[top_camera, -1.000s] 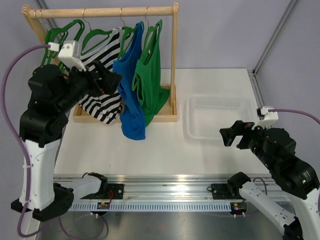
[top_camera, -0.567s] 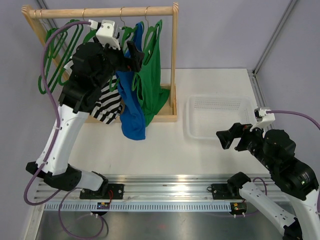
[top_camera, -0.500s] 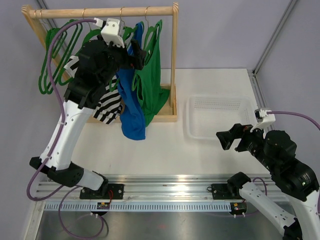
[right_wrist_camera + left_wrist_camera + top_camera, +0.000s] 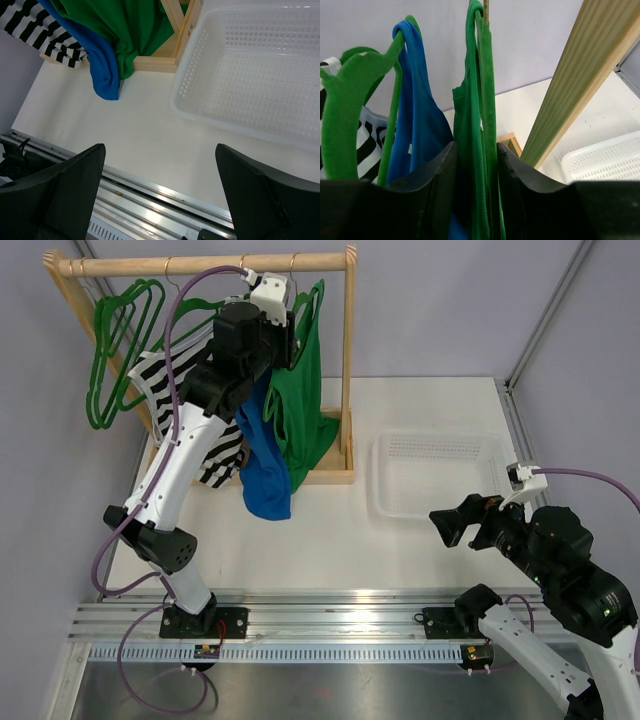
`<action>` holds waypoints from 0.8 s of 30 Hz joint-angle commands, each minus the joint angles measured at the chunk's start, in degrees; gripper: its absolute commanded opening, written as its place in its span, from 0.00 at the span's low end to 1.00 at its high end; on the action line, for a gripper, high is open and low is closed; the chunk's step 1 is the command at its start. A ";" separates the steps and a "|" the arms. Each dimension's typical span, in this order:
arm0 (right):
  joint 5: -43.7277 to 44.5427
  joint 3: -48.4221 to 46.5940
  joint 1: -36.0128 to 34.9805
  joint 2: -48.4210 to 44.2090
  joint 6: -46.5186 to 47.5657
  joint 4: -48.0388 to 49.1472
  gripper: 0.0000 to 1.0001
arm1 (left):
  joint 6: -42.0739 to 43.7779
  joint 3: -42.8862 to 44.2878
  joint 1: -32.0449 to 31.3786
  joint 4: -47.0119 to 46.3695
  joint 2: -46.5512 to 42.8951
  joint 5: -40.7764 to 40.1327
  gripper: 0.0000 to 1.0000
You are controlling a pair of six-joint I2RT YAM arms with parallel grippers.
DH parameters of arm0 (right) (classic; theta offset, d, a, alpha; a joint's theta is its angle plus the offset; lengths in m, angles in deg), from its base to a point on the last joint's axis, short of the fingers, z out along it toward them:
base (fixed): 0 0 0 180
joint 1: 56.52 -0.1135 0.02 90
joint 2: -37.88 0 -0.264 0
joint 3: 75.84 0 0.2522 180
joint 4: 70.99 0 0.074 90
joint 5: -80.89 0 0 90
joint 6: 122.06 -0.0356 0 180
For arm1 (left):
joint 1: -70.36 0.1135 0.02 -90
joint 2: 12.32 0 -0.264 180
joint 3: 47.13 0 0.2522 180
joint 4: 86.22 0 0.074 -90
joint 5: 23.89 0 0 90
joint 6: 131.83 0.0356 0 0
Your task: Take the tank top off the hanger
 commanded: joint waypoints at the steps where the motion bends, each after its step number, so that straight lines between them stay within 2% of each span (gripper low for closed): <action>1: -0.72 -0.13 -0.33 -0.46 0.03 1.56 0.99 | 0.99 3.54 -0.25 -1.76 -0.33 -0.96 0.34; 3: -0.81 -0.22 -0.33 -0.46 0.03 1.65 1.00 | 0.90 3.80 -0.25 -1.68 -0.33 -0.78 0.20; 9: -0.72 0.22 -0.42 -0.46 0.03 1.92 0.99 | -1.46 4.41 -0.69 -2.99 -1.38 -0.51 0.00; 16: -0.72 -0.04 -0.42 -0.55 -0.06 1.92 0.99 | -3.93 6.96 -3.06 -5.19 -2.78 -2.27 0.00; 24: -0.89 -1.27 -0.33 -1.16 -0.32 1.04 1.00 | -7.79 3.63 -3.50 -6.60 -6.39 -3.24 0.00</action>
